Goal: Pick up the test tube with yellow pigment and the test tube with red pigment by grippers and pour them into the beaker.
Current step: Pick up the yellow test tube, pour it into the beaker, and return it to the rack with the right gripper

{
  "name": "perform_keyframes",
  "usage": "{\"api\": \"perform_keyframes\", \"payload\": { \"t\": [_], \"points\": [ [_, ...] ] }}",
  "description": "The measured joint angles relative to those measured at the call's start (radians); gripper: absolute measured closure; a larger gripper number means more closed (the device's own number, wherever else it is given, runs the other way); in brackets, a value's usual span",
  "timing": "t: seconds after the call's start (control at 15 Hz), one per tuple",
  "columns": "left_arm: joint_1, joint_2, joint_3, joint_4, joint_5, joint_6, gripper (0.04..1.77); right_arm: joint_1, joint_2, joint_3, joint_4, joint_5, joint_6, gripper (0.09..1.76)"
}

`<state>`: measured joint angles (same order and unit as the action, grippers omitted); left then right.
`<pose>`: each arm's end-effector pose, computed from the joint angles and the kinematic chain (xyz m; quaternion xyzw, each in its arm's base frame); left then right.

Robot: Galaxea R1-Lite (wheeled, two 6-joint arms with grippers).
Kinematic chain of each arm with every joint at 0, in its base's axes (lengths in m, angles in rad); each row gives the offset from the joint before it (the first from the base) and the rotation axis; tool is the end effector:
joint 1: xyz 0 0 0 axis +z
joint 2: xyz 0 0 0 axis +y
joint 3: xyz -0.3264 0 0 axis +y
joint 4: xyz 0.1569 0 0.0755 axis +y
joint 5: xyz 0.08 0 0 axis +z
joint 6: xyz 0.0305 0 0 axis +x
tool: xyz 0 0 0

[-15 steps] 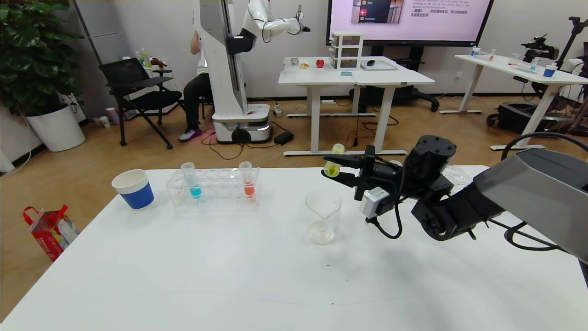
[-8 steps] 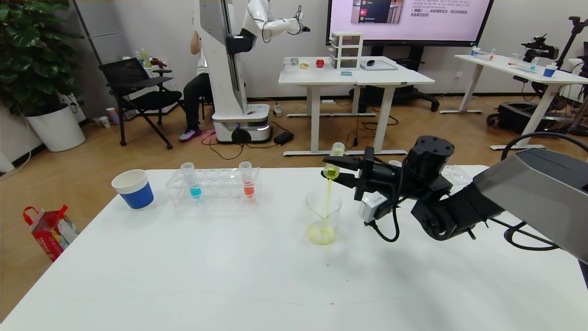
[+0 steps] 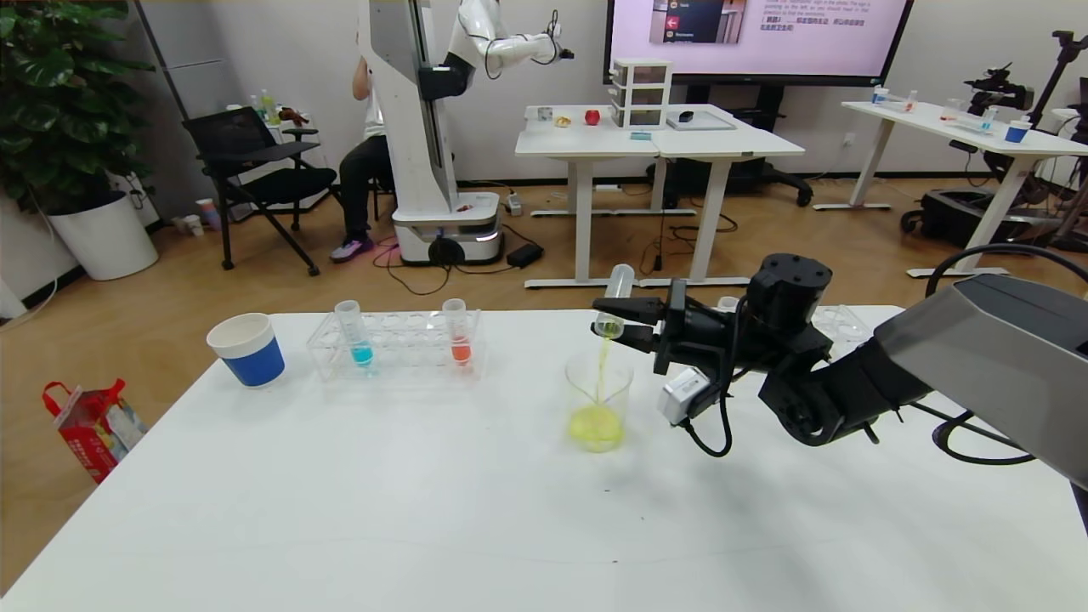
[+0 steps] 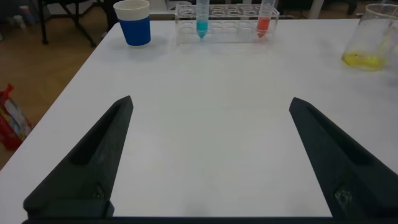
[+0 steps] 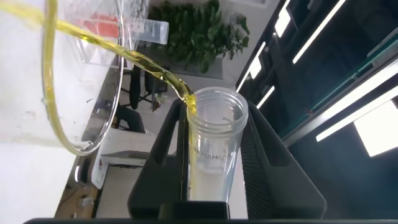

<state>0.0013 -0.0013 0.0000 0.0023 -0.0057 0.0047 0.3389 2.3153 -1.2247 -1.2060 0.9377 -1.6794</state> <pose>-0.0591 -0.0003 0.0752 0.0023 0.0005 -0.0022 1.0000 0.4238 0.1755 0.1471 -0.6082 -0.4796 0.3561 0.5227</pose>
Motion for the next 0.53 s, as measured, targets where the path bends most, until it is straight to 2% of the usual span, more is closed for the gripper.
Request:
{"api": "perform_keyframes", "payload": {
  "t": [0.2, 0.53],
  "points": [
    [0.000, 0.000, 0.000, 0.000, 0.000, 0.000, 0.06, 0.001, -0.002, 0.006, 0.003, 0.000, -0.056, 1.34],
    [0.000, 0.000, 0.000, 0.000, 0.000, 0.000, 0.06, 0.000, -0.001, 0.007, 0.004, 0.000, -0.072, 1.34]
  ]
}}
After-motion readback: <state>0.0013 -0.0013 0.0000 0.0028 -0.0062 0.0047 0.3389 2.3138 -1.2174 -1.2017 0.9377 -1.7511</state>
